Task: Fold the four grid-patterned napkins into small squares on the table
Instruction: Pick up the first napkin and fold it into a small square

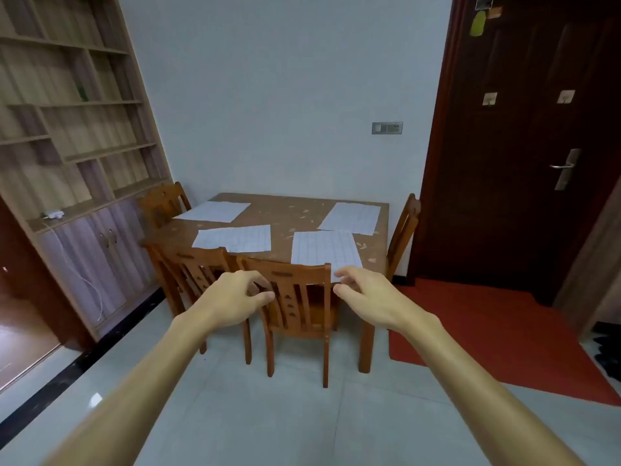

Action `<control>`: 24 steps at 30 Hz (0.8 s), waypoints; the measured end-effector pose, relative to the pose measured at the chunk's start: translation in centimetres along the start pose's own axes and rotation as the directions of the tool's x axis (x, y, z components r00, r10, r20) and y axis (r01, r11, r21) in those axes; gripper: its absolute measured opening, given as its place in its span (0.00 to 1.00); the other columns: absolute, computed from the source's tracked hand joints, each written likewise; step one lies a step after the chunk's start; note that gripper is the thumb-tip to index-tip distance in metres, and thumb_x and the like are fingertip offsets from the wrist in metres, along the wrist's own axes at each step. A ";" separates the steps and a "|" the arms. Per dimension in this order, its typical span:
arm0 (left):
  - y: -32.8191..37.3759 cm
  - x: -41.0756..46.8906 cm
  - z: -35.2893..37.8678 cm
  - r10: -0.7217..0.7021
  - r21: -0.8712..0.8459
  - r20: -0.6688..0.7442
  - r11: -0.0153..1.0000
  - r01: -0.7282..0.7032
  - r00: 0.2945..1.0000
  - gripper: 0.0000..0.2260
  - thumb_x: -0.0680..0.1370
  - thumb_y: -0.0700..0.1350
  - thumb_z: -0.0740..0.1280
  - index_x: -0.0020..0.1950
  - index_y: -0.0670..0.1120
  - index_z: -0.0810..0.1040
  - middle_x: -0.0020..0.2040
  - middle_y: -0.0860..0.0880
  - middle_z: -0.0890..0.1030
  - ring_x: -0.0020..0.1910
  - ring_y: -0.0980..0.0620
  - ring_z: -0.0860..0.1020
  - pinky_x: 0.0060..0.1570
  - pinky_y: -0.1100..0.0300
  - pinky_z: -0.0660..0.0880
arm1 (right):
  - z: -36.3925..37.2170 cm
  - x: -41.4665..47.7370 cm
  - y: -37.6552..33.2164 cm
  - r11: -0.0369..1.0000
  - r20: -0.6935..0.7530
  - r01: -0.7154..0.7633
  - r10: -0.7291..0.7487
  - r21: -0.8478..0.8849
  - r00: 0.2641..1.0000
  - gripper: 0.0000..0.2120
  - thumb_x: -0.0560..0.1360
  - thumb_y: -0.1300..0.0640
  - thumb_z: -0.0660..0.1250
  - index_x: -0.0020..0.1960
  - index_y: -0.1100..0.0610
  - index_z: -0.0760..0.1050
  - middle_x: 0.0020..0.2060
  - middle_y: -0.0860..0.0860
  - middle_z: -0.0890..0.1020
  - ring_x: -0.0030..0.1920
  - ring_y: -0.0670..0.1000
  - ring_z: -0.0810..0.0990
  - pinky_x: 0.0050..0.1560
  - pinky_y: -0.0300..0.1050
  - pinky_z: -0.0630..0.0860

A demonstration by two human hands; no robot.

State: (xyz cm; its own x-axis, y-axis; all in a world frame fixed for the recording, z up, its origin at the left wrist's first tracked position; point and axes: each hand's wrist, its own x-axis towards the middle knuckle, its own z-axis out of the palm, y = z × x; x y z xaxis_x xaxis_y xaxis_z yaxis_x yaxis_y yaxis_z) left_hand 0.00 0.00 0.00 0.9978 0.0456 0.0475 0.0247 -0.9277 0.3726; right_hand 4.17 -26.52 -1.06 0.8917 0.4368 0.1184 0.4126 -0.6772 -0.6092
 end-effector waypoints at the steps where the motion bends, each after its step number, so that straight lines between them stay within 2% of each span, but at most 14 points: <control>1: -1.1 0.4 -0.5 -0.004 -0.012 -0.006 1.000 0.004 1.000 0.18 0.80 0.57 0.66 0.66 0.51 0.78 0.61 0.49 0.83 0.57 0.52 0.82 0.60 0.53 0.79 | 0.5 1.1 -0.7 1.000 -0.003 0.001 -0.001 0.011 1.000 0.22 0.80 0.45 0.58 0.73 0.50 0.68 0.67 0.49 0.77 0.64 0.48 0.76 0.61 0.42 0.73; 6: -7.1 3.0 -3.1 -0.006 -0.019 -0.020 1.000 0.006 1.000 0.17 0.80 0.57 0.67 0.65 0.51 0.79 0.60 0.51 0.83 0.55 0.54 0.81 0.58 0.57 0.78 | 3.2 6.3 -4.8 1.000 0.010 0.013 -0.013 0.017 1.000 0.23 0.80 0.44 0.58 0.73 0.49 0.68 0.66 0.49 0.77 0.63 0.46 0.75 0.59 0.40 0.70; 11: -12.3 4.7 -5.6 -0.015 -0.063 -0.039 0.998 0.012 0.999 0.16 0.80 0.56 0.67 0.65 0.51 0.79 0.59 0.52 0.83 0.56 0.54 0.81 0.59 0.55 0.79 | 6.0 11.2 -8.6 0.996 0.018 0.025 -0.026 0.085 1.000 0.23 0.80 0.43 0.58 0.72 0.47 0.68 0.67 0.48 0.77 0.63 0.45 0.75 0.62 0.43 0.73; 14: -15.3 5.8 -6.5 -0.019 -0.088 -0.052 0.996 0.014 0.998 0.16 0.80 0.55 0.67 0.65 0.50 0.79 0.59 0.52 0.83 0.56 0.55 0.80 0.59 0.57 0.78 | 8.0 13.7 -10.1 0.995 0.038 0.045 -0.049 0.087 0.998 0.22 0.81 0.44 0.58 0.73 0.48 0.68 0.66 0.48 0.77 0.62 0.46 0.76 0.61 0.43 0.74; 19: -19.3 8.3 -6.8 -0.042 -0.105 -0.020 0.994 0.040 0.999 0.14 0.80 0.54 0.67 0.63 0.50 0.80 0.58 0.53 0.83 0.56 0.56 0.81 0.59 0.58 0.78 | 10.7 18.3 -11.0 0.996 0.070 0.059 -0.065 0.072 0.995 0.21 0.82 0.44 0.56 0.73 0.50 0.68 0.65 0.49 0.77 0.61 0.45 0.75 0.59 0.41 0.73; 24: -23.0 13.0 -6.2 -0.067 -0.085 0.018 0.994 0.069 0.998 0.14 0.80 0.56 0.67 0.61 0.52 0.81 0.56 0.55 0.83 0.55 0.57 0.81 0.59 0.56 0.78 | 13.1 24.4 -10.5 0.997 0.109 0.048 -0.055 0.066 0.992 0.21 0.81 0.42 0.56 0.72 0.47 0.68 0.59 0.43 0.77 0.59 0.44 0.76 0.58 0.41 0.74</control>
State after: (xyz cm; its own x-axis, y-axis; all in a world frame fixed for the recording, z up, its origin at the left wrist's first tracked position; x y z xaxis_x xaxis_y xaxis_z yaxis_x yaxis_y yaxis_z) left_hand 12.03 24.27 -2.22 0.9948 0.1015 0.0056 0.0880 -0.8873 0.4527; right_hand 19.11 -0.99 -2.03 0.8419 0.5356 0.0658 0.4422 -0.6149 -0.6529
